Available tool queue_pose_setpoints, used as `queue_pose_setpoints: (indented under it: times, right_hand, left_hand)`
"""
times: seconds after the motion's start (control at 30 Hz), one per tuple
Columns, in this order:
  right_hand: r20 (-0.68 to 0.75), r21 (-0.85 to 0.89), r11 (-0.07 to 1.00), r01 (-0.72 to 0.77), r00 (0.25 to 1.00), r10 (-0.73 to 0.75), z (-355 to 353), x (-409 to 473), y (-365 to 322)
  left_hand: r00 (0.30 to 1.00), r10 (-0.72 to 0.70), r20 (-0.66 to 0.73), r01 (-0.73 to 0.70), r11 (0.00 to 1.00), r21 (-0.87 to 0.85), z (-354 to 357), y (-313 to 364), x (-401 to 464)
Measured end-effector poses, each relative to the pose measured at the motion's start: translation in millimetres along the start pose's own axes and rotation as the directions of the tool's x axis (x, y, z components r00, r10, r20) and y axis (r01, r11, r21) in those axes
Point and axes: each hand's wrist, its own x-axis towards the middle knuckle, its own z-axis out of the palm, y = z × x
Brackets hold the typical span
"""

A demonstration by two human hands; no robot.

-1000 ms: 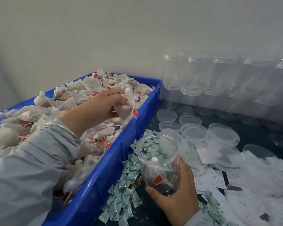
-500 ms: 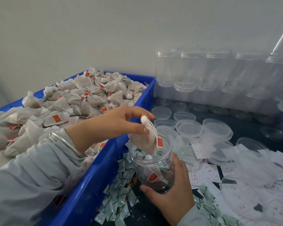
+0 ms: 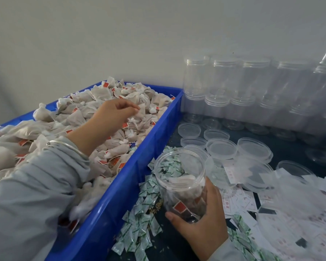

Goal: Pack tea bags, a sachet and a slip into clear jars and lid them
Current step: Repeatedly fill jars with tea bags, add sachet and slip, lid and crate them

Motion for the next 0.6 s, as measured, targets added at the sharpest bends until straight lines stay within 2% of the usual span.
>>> queue_pose_setpoints:
  times: [0.07, 0.13, 0.23, 0.33, 0.4, 0.6]
  right_hand:
    - [0.012, 0.012, 1.0, 0.008, 1.0, -0.008, -0.3, -0.1, -1.3]
    - [0.02, 0.016, 1.0, 0.02, 1.0, -0.02, -0.7, -0.4, -2.5]
    - [-0.008, 0.062, 0.998, 0.033, 0.999, -0.033, 0.0, -1.8, -3.5]
    - [0.029, 0.021, 0.998, 0.062, 0.998, -0.062, 0.0, -3.0, -4.2]
    - [0.065, -0.013, 0.997, 0.078, 0.995, -0.077, 0.0, -4.1, -5.7]
    - [0.036, 0.025, 0.997, 0.07, 0.997, -0.07, -1.3, -4.3, -7.7]
  left_hand:
    - [0.994, -0.042, -0.103, 0.047, 0.997, 0.056, -6.5, -14.8, 12.1]
    - [0.992, -0.048, -0.114, 0.072, 0.975, 0.208, -8.6, -31.1, 19.8]
    - [0.988, -0.117, 0.105, 0.043, 0.843, 0.537, -4.0, -56.2, 24.8]
    - [0.93, -0.223, 0.294, -0.081, 0.655, 0.751, 2.8, -69.8, 22.0]
    - [0.915, -0.246, 0.319, -0.12, 0.591, 0.798, 5.3, -71.5, 19.3]
    - [0.894, -0.36, 0.267, -0.053, 0.508, 0.86, 9.5, -76.4, 16.7]
